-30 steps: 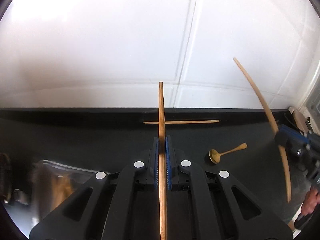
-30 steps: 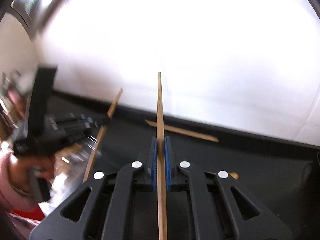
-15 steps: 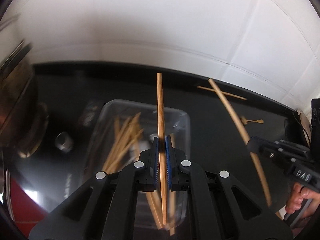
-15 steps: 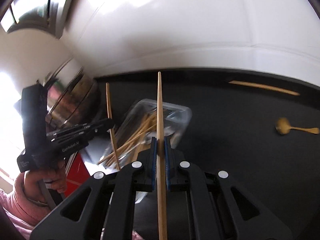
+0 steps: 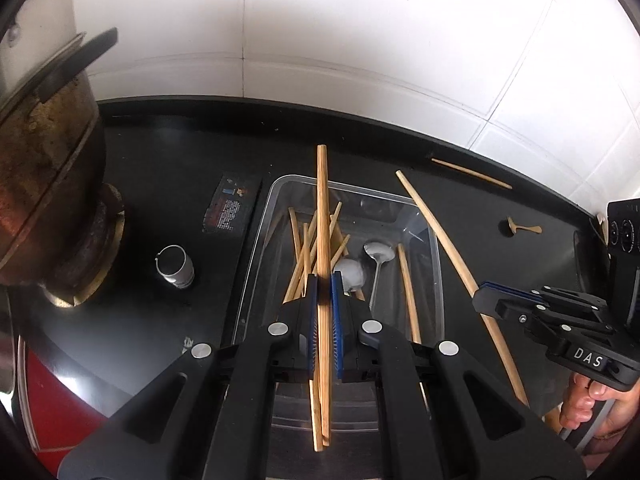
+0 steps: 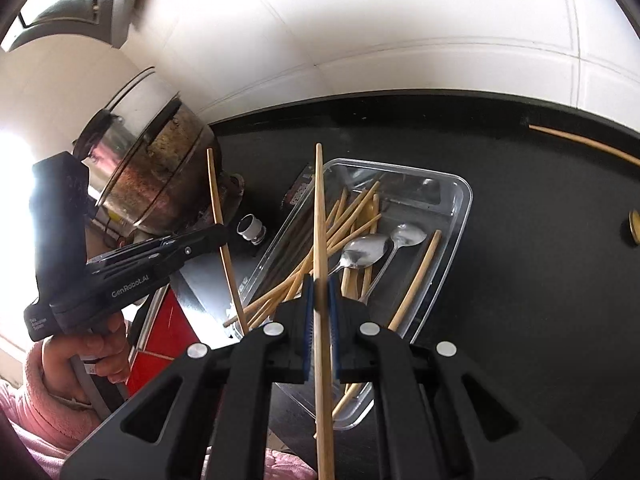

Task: Organize utensils
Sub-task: 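Carry both chopsticks over the clear container and open both tools, then move both open tools back toward the gold spoon and last chopstick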

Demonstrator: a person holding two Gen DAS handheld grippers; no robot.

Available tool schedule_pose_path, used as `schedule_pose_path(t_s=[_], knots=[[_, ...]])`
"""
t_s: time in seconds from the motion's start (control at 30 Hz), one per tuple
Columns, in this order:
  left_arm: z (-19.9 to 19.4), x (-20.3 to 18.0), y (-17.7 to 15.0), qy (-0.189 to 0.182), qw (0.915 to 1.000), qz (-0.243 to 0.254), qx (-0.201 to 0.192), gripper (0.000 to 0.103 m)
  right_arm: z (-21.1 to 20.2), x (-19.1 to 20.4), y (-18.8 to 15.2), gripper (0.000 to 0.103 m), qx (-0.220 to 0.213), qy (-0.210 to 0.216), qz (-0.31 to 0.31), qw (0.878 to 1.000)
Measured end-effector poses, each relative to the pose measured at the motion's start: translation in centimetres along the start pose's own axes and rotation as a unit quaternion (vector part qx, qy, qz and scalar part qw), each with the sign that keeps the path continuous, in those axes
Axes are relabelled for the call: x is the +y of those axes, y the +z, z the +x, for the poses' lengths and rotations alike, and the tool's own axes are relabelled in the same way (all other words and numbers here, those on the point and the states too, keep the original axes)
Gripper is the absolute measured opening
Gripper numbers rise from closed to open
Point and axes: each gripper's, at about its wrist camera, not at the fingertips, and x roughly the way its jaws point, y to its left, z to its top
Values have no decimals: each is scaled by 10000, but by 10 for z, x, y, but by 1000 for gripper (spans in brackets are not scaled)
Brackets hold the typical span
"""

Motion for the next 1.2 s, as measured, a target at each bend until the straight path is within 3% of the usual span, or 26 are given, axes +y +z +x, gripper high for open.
schedule_pose_path(t_s=[0.13,0.17,0.2,0.23,0.27,0.3,0.4,0.5,0.83,0.93,1.07,1.2], knots=[[17,6,-5,-173,9997,-7,172,6,9,-2,-3,8,89,-108,178,9997],[26,11,2,-225,9994,-61,237,15,16,3,-5,8,258,-256,38,9993],[45,14,8,-200,9993,-140,296,28,21,8,-7,16,407,-411,-117,9983],[44,16,12,-103,9994,-215,252,74,27,14,-11,55,557,-621,-293,9961],[44,23,14,63,9994,-327,89,97,31,21,-16,79,663,-869,-540,9925],[32,24,18,307,9979,-496,-281,97,29,26,-20,92,598,-970,-752,9906],[13,18,32,411,9967,-499,-500,97,22,36,-25,92,447,-1238,-1215,9838],[5,6,33,590,9952,-480,-611,97,14,28,-28,92,401,-1329,-1134,9838],[37,-53,24,446,9981,-13,-421,97,-43,-42,-34,92,-7,-1699,-225,9852],[47,-74,25,334,9987,65,-385,97,-65,-77,-49,92,-8,-1929,129,9811],[90,-84,21,142,9993,238,-261,97,-93,-113,-70,92,-62,-2170,516,9748],[110,-134,18,-104,9981,606,-55,97,-122,-143,-86,92,-179,-2373,869,9674]])
